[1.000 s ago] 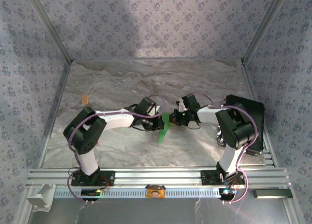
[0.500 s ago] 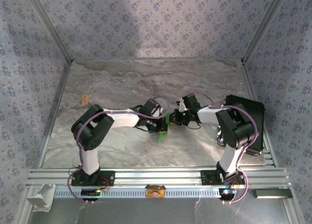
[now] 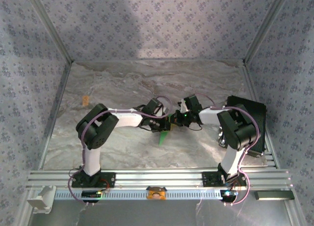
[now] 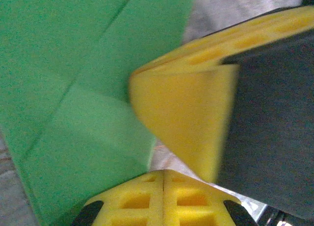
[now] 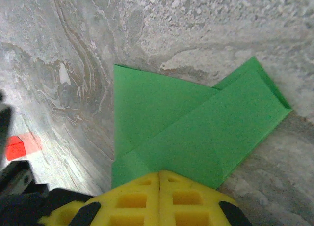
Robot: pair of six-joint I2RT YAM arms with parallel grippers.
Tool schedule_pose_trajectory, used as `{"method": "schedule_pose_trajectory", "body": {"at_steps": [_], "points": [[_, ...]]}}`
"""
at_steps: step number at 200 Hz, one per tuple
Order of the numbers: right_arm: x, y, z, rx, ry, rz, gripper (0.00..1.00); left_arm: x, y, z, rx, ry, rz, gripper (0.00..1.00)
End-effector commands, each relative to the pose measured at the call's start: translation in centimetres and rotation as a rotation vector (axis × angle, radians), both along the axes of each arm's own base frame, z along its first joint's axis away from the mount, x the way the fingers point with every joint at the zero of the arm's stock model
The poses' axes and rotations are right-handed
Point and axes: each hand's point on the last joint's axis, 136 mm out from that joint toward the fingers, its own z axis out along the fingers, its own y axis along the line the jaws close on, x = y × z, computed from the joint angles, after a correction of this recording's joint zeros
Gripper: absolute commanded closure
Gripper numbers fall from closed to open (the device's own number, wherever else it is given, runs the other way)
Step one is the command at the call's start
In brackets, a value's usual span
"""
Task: Fold a paper plane with a square sheet of paper (pick it up from the middle)
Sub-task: Fold the wing for the fifth time at the center of the table.
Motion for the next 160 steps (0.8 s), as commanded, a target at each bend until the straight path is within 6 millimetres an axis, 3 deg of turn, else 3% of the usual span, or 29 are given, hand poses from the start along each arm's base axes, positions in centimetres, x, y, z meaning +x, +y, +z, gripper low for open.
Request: {"method": "schedule_pose_trajectory", "body": {"at_steps": [1, 109, 160], "points": [[-1.4, -1.7, -2.7, -0.078, 0.083, -0.040, 0.98, -0.7, 0.6, -1.0, 0.042, 0.031, -0.008, 0.97], [-1.3, -2.2, -2.6, -0.096, 0.077, -0.043, 0.98, -4.4, 2.3, -0.3, 0.068, 0.069, -0.057, 0.94], [-1.3, -2.1, -2.4, -0.095, 0.076, -0.041, 0.98, -6.6, 4.3, -0.9, 0.078, 0.102, -0.050, 0.92]]}}
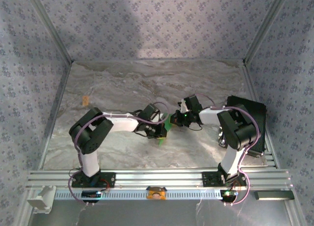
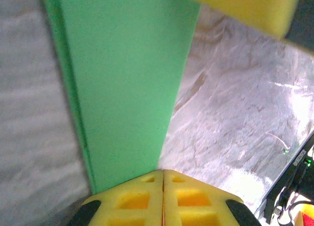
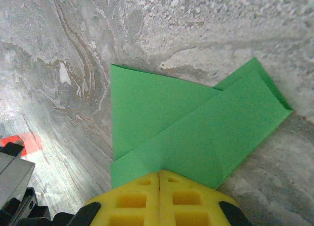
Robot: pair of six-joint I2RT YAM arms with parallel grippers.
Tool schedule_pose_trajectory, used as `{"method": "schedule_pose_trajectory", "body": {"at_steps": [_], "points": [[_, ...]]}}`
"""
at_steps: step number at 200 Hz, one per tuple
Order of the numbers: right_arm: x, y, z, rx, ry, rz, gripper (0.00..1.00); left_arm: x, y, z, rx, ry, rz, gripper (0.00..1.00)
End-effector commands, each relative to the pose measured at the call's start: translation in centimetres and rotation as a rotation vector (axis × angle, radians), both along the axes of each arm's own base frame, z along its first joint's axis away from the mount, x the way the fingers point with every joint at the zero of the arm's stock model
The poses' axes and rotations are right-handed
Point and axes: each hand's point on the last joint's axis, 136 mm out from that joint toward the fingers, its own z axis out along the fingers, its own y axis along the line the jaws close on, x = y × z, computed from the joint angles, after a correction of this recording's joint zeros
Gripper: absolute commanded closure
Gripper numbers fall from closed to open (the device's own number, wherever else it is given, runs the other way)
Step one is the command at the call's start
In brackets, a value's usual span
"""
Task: Fold a paper plane with a square sheet of paper (pick it up from the middle)
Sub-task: Fold the wing for the fifth time at the center of the table.
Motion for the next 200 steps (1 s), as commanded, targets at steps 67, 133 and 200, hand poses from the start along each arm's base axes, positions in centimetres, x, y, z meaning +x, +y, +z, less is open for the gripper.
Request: {"method": "schedule_pose_trajectory", "body": {"at_steps": [67, 133, 200], "points": [[-1.2, -2.2, -2.4, -0.102, 0.073, -0.041, 0.98, -5.3, 3.3, -0.5, 0.045, 0.078, -0.055, 0.90], [-1.0, -2.1, -2.1, -0.100, 0.069, -0.040, 0.98, -6.6, 4.2, -0.4, 0.112, 0.013, -0.094, 0.91], [-1.0, -1.8, -1.8, -0.079, 0.069, -0.033, 0.97, -0.7, 2.8, 5.3, -0.047, -0.149, 0.034, 0.91]]}}
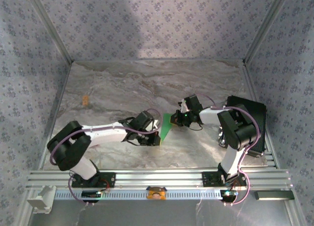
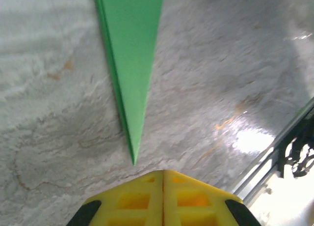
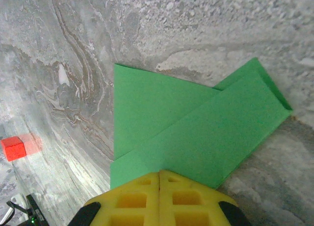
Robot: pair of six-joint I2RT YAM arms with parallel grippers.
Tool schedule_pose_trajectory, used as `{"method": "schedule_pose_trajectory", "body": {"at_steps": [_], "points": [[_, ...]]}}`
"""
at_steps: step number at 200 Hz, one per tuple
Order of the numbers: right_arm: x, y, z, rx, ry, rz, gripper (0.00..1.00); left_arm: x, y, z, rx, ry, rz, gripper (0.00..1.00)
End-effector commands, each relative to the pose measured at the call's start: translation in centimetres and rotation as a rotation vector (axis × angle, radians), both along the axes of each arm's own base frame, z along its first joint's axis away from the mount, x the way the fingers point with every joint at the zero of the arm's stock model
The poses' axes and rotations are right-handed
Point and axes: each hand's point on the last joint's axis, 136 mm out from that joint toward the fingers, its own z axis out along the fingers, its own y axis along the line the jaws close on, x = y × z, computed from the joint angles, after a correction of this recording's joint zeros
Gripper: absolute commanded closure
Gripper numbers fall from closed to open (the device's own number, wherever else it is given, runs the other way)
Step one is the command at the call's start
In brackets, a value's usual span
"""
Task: Fold a paper plane with a square sheet of paper (pick it up from the middle)
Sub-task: Fold the wing for the fifth time at the center of the table.
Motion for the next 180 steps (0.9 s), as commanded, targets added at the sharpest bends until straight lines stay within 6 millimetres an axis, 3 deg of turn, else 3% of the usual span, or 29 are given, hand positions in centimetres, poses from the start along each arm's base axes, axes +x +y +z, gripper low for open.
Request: {"method": "schedule_pose_trajectory", "body": {"at_steps": [1, 37, 73, 102, 128, 153, 180], "points": [[-1.0, -1.6, -1.8, -0.077, 0.067, -0.028, 0.97, 3.1, -0.7, 2.0, -0.073, -0.051, 0.055, 0.91], [-1.0, -1.4, -1.8, -0.066, 0.069, -0.022, 0.97, 6.1, -2.9, 2.2, -0.122, -0.041, 0.055, 0.90], [-0.9, -1.2, -1.5, -0.056, 0.065, -0.020, 0.97, 7.3, -4.6, 0.2, -0.100, -0.006, 0.023, 0.91], [-0.5, -0.8, -0.7, -0.026, 0.059, -0.017, 0.96, 7.0, -3.9, -2.6, -0.014, 0.039, 0.007, 0.94], [0.6, -0.9, 1.2, -0.002, 0.017, -0.023, 0.96, 6.0, -2.2, -5.4, 0.072, 0.094, 0.033, 0.99], [1.4, -1.3, 2.9, 0.010, -0.023, -0.037, 0.96, 5.0, -1.2, -6.7, 0.083, 0.123, 0.073, 1.00], [1.1, 0.0, 2.9, 0.050, -0.018, 0.008, 0.95, 4.6, -0.6, -7.1, 0.092, 0.133, 0.104, 1.00]]}}
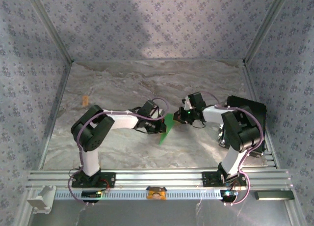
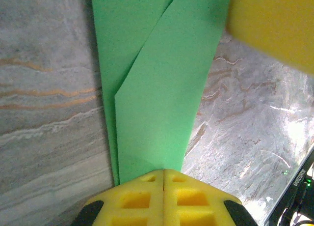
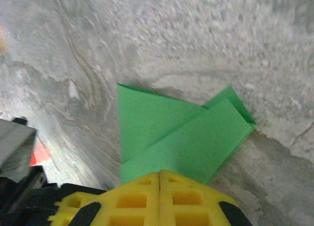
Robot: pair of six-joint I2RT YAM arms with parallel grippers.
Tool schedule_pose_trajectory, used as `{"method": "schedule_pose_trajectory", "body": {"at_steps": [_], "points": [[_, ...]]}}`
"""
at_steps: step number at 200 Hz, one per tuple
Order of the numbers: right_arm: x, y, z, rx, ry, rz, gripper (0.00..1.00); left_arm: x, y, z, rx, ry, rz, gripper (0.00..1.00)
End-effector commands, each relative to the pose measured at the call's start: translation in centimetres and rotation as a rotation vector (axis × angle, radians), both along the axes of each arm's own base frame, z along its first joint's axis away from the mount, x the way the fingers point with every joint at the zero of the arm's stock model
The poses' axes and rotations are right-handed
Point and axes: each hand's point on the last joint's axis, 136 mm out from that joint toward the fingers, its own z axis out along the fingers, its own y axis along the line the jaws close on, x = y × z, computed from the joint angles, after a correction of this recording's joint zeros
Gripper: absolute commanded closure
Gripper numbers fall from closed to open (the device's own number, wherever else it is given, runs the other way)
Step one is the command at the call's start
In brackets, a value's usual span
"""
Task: Fold a paper plane with a square sheet of paper (pick it up from the middle)
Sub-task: Fold the wing for the fifth time at the center of the table.
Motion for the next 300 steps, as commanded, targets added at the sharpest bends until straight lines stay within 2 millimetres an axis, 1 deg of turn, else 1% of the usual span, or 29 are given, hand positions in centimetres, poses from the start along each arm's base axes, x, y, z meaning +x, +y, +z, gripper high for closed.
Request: {"method": "schedule_pose_trajectory", "body": {"at_steps": [1, 14, 26, 36, 61, 79, 99, 112, 134, 147, 163, 174, 190, 207, 212, 224, 239, 263, 270, 285, 300], "points": [[0.0, 1.4, 1.1, 0.040, -0.016, 0.051, 0.95, -2.4, 3.0, -3.7, 0.132, 0.104, 0.043, 1.00], [-0.5, 2.0, 0.0, 0.031, 0.010, 0.071, 0.96, -2.3, 3.0, -3.6, 0.130, 0.104, 0.050, 1.00], [-0.8, 1.9, -1.2, 0.007, 0.036, 0.066, 0.96, -2.2, 2.9, -3.5, 0.129, 0.101, 0.052, 1.00], [-0.7, 1.3, -2.0, -0.014, 0.041, 0.049, 0.96, -2.2, 2.9, -3.6, 0.130, 0.102, 0.052, 1.00], [0.4, -0.4, -2.8, -0.038, 0.036, 0.001, 0.96, -2.3, 2.8, -3.4, 0.123, 0.106, 0.054, 1.00], [2.0, -1.5, -2.5, -0.024, 0.024, -0.036, 0.96, -2.3, 2.8, -3.4, 0.118, 0.107, 0.052, 1.00], [4.0, -2.7, -1.4, -0.019, -0.007, -0.080, 0.96, -2.5, 2.7, -3.4, 0.117, 0.108, 0.054, 1.00], [5.0, -3.3, -0.9, -0.019, -0.011, -0.100, 0.96, -2.5, 2.7, -3.5, 0.117, 0.110, 0.055, 1.00], [5.4, -3.9, -0.2, -0.007, -0.019, -0.117, 0.95, -2.4, 2.5, -3.4, 0.116, 0.105, 0.058, 1.00], [5.0, -3.9, 0.9, 0.005, -0.041, -0.115, 0.94, -2.3, 2.5, -3.3, 0.113, 0.100, 0.062, 1.00], [4.0, -3.7, 2.1, 0.007, -0.064, -0.113, 0.93, -1.7, 2.3, -3.1, 0.113, 0.086, 0.082, 1.00], [3.2, -3.6, 2.6, -0.004, -0.075, -0.117, 0.92, -1.1, 1.7, -2.7, 0.088, 0.077, 0.104, 1.00], [1.7, -3.3, 2.6, -0.013, -0.073, -0.102, 0.90, 0.2, 0.2, -1.5, 0.025, 0.061, 0.140, 1.00], [0.1, -3.2, 2.1, -0.030, -0.058, -0.096, 0.89, 1.2, -1.3, 0.2, -0.015, 0.022, 0.159, 0.99], [-0.3, -3.3, 1.9, -0.037, -0.052, -0.098, 0.88, 1.3, -1.5, 0.7, -0.015, 0.008, 0.162, 0.98], [-1.3, -3.4, 1.5, -0.041, -0.036, -0.098, 0.87, 1.8, -1.6, 2.0, -0.015, -0.036, 0.171, 0.91], [-2.1, -3.5, 1.2, -0.039, -0.025, -0.097, 0.86, 2.1, -1.0, 3.6, -0.006, -0.083, 0.185, 0.87], [-2.9, -3.0, 1.3, -0.014, -0.021, -0.081, 0.83, 2.5, 1.2, 5.1, 0.011, -0.133, 0.216, 0.74], [-3.0, -2.7, 1.5, -0.006, -0.021, -0.071, 0.82, 2.7, 1.9, 5.1, 0.017, -0.138, 0.220, 0.72], [-3.1, -2.2, 1.5, -0.004, -0.018, -0.055, 0.82, 2.8, 3.4, 4.6, 0.040, -0.134, 0.228, 0.71], [-3.1, -1.8, 1.5, 0.001, -0.018, -0.042, 0.81, 2.8, 4.1, 4.1, 0.032, -0.112, 0.222, 0.71]]}}
